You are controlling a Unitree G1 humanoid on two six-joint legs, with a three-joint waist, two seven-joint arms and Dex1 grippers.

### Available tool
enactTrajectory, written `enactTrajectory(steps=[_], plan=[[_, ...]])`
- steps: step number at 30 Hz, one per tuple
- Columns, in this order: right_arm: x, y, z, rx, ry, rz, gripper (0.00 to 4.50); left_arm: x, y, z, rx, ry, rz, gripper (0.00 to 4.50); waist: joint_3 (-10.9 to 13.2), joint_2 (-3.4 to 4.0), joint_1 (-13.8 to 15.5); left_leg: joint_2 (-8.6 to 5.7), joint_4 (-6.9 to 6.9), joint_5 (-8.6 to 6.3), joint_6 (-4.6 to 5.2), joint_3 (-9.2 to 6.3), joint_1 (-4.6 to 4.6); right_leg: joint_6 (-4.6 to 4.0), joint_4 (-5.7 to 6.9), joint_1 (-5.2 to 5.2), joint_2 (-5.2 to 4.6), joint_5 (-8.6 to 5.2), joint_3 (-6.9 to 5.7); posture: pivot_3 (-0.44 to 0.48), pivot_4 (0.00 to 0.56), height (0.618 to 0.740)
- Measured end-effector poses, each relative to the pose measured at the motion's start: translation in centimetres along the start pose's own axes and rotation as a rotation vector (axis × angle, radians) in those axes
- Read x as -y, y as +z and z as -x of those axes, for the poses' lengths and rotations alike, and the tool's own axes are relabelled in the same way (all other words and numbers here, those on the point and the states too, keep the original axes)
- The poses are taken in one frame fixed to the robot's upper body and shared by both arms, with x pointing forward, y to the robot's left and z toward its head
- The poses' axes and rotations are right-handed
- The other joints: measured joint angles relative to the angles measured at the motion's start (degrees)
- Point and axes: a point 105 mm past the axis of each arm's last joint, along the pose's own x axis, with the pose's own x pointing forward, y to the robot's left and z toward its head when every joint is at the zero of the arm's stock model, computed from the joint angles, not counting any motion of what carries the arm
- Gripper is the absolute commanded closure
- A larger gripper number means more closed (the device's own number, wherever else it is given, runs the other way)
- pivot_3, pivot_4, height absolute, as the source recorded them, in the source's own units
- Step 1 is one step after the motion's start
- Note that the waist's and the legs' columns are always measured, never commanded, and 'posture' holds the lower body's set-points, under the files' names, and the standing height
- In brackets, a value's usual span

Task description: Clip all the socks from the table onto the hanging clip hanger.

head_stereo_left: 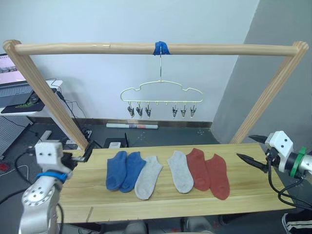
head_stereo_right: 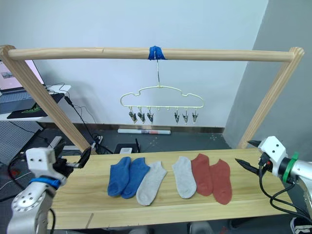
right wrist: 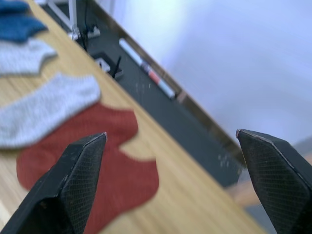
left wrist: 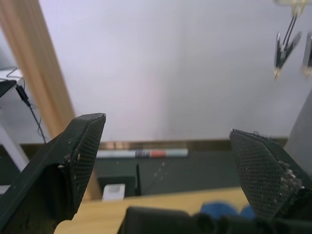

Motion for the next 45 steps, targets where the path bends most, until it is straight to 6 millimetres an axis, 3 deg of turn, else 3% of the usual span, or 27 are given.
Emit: enactTrajectory(steps=[2,6,9,14,15,23,35,45], plan=[[-0.5,1.6,-0.2,0.038,0.012,-0.007,0.03,0.5,0.8,-0.9,0.026,0.003,0.015,0.00,1.1,-0.02,-0.3,0.06,0.01,0.00,-0.01,0.02,0.01,-0.02,-0.01,-0.02,0.10,-0.01,0.13,-0.170,0.131,0.740],[-3.6,6.3,-1.9,0.176,0.129,0.007,0.03,5.0,3.2,-3.5,0.141,-0.101,0.066,0.00,2.3,-0.16,-0.8,0.04,0.01,-0.01,-0.02,0.16,0.00,0.02,0.01,-0.05,0.30,0.01,0.59,-0.190,0.151,0.740],[-5.3,8.5,-2.6,0.230,0.194,0.007,0.03,6.2,5.1,-4.4,0.227,-0.120,0.076,0.00,3.1,-0.40,-1.3,0.07,0.00,-0.11,-0.19,0.19,-0.06,0.02,-0.05,-0.09,0.38,0.00,0.70,-0.200,0.178,0.740],[-6.7,10.2,-3.2,0.268,0.244,-0.020,0.00,7.9,6.1,-5.1,0.280,-0.146,0.160,1.12,4.7,-0.49,-1.7,0.07,0.01,-0.22,-0.18,0.56,-0.42,0.47,-0.10,-0.51,0.38,0.20,1.10,-0.221,0.211,0.740],[-6.9,10.4,-3.2,0.273,0.253,-0.022,0.00,8.3,6.0,-5.1,0.275,-0.157,0.171,1.36,4.9,-0.52,-1.7,0.07,0.01,-0.22,-0.17,0.55,-0.54,0.49,-0.10,-0.62,0.38,0.21,1.08,-0.221,0.211,0.740],[-7.1,10.5,-2.9,0.260,0.249,-0.046,0.00,8.1,5.6,-5.5,0.235,-0.138,0.222,1.36,6.8,-0.68,-2.1,0.09,0.07,-0.23,-0.14,0.51,-0.85,0.52,-0.08,-0.95,0.40,0.24,1.05,-0.245,0.243,0.740],[-8.3,11.9,-2.5,0.286,0.285,-0.072,0.00,8.2,7.0,-7.5,0.237,-0.153,0.252,1.36,8.6,-0.79,-3.3,0.09,0.07,-0.23,-0.14,0.53,-1.52,0.58,-0.05,-1.60,0.40,0.27,1.08,-0.278,0.283,0.740],[-8.4,12.4,-2.4,0.280,0.276,-0.076,0.00,7.6,7.3,-7.7,0.257,-0.127,0.256,1.36,9.8,-0.81,-3.4,0.09,0.07,-0.23,-0.14,0.52,-1.79,0.58,-0.09,-1.81,0.40,0.27,1.06,-0.283,0.296,0.740]])
